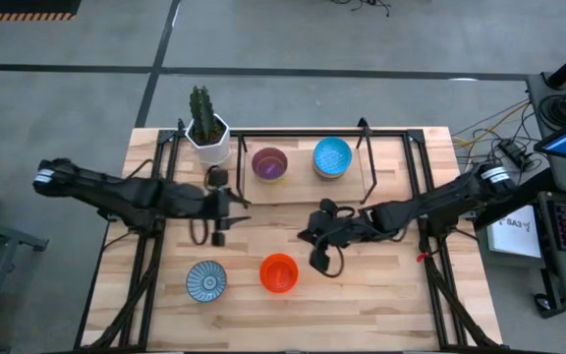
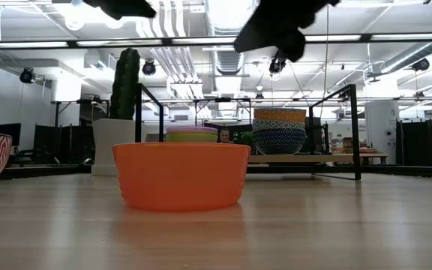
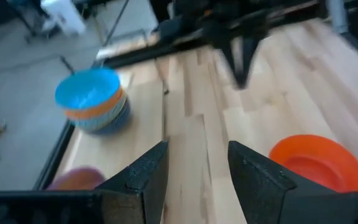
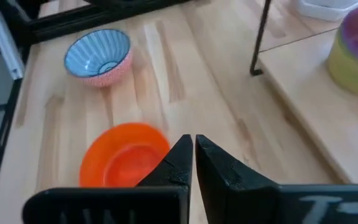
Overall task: Place and stack bowls onto a shelf
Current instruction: Stack the purple bowl on the green bowl
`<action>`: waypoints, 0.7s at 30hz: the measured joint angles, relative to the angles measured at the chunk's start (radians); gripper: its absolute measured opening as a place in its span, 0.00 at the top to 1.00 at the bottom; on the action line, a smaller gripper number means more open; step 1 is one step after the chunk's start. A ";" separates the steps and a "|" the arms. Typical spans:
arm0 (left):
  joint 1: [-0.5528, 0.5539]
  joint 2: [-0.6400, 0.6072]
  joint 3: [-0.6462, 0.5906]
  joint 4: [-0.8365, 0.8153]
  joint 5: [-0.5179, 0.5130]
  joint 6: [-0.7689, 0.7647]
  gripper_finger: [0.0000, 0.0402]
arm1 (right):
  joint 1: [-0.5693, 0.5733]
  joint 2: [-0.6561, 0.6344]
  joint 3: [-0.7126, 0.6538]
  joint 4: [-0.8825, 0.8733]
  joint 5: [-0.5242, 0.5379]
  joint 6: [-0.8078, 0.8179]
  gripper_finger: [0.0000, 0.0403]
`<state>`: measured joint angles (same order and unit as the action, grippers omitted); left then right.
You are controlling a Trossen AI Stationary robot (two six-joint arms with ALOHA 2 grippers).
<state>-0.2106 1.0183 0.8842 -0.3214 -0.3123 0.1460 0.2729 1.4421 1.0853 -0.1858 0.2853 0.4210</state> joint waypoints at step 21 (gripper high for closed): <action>-0.018 -0.243 -0.091 -0.060 -0.030 0.021 0.63 | -0.031 0.407 0.509 -0.494 -0.171 -0.037 0.54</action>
<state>-0.2283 0.7757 0.7936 -0.3814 -0.3426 0.1670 0.2418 1.8489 1.5943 -0.6797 0.1147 0.3835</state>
